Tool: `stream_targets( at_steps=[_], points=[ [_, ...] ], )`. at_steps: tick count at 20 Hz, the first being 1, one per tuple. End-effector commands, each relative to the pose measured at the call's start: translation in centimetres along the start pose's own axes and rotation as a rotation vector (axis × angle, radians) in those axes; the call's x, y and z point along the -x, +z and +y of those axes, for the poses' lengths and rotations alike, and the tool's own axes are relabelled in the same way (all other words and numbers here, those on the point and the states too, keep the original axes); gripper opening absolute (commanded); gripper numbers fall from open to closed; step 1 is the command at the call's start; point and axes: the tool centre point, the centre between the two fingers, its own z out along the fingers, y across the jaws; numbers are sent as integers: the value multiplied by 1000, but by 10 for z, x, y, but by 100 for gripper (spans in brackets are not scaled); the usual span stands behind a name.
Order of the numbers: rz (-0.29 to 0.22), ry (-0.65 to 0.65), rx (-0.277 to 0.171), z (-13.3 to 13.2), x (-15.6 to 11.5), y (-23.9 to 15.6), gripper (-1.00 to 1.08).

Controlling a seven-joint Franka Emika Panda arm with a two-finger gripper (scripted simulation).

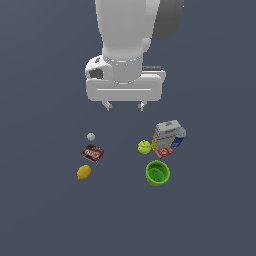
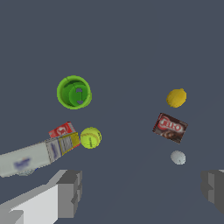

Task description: Pick up a designated object from a clutter of objects.

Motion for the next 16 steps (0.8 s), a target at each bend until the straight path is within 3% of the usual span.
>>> stream_targets(
  at_steps=[1,9,16],
  points=[
    [0,0,0,0,0,0,100],
    [62,-25,1,-2,-13,-23,100],
    [63,-19,1,-3,-13,-22,100]
  ],
)
